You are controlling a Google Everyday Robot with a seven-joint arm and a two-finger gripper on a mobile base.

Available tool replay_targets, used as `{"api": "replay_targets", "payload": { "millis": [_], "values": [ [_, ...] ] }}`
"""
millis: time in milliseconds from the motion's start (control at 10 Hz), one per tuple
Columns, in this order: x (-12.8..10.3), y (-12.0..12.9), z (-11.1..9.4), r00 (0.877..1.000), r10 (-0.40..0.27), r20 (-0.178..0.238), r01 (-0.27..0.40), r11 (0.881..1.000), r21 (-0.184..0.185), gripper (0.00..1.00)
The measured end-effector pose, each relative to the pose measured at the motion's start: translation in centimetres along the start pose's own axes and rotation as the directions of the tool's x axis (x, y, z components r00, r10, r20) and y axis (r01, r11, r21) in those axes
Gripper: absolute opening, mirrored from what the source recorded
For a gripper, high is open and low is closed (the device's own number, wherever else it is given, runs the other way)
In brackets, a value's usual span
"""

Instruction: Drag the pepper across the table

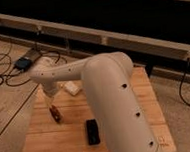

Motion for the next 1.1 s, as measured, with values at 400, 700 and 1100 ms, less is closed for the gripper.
{"api": "replay_targets", "payload": {
  "millis": [400,700,1100],
  "values": [
    [-0.2,-1.5,2.0,0.999,-0.015,0.036,0.014,0.999,0.029,0.80],
    [0.1,-2.7,2.8,0.998,-0.045,0.054,0.042,0.998,0.055,0.80],
    [1.0,-3.8,3.5,0.995,-0.073,0.060,0.069,0.995,0.077,0.60]
  ]
}}
